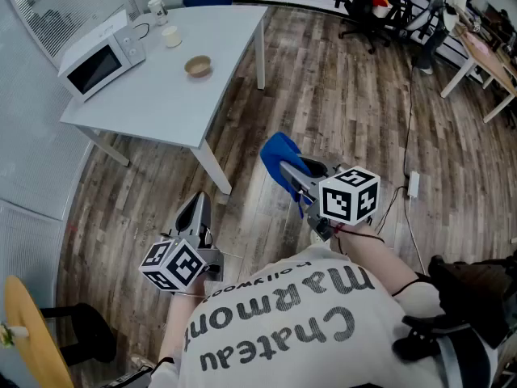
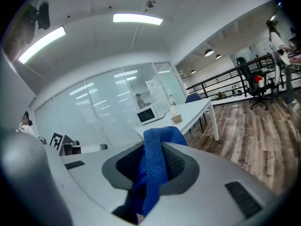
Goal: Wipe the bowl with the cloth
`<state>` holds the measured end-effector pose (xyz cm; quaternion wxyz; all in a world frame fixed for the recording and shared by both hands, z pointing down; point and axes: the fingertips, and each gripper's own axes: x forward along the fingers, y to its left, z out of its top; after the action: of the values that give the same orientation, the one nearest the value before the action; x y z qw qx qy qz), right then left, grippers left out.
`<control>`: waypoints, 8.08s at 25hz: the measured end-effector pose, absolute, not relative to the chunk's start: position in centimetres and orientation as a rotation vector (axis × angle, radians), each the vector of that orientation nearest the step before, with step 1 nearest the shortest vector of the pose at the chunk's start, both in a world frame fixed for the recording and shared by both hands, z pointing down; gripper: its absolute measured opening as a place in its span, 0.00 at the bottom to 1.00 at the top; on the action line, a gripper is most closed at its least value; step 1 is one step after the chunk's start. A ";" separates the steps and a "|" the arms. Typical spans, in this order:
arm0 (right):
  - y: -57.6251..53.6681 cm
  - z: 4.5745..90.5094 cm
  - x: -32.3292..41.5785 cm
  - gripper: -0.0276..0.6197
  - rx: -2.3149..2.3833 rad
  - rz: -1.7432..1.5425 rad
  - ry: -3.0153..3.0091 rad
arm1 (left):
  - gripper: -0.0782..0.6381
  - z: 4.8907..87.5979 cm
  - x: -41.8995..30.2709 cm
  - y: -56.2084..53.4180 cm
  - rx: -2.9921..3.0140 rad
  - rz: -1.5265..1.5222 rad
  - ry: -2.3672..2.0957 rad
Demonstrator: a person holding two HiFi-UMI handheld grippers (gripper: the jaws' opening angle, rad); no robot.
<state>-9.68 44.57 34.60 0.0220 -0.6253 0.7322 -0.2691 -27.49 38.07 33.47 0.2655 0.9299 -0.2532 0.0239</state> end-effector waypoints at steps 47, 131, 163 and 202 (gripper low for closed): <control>13.5 35.4 11.9 0.17 -1.539 -0.953 2.449 | 0.09 37.3 -7.6 12.6 2.355 0.084 -0.946; -23.3 48.7 2.9 0.17 -0.465 -1.124 3.433 | 0.14 48.1 -0.7 -24.4 1.970 0.509 -1.651; -30.2 48.3 4.5 0.16 -0.922 -1.429 2.920 | 0.18 45.6 0.9 -26.9 2.113 0.879 -1.766; -20.0 40.4 -11.7 0.16 -0.749 -1.117 3.320 | 0.16 34.7 -13.0 -19.7 2.248 0.277 -1.867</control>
<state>-11.75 -20.00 40.37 -0.2187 -0.2040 0.9044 -0.3044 -13.00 -19.71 34.75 0.1028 0.7619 -0.6326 0.0938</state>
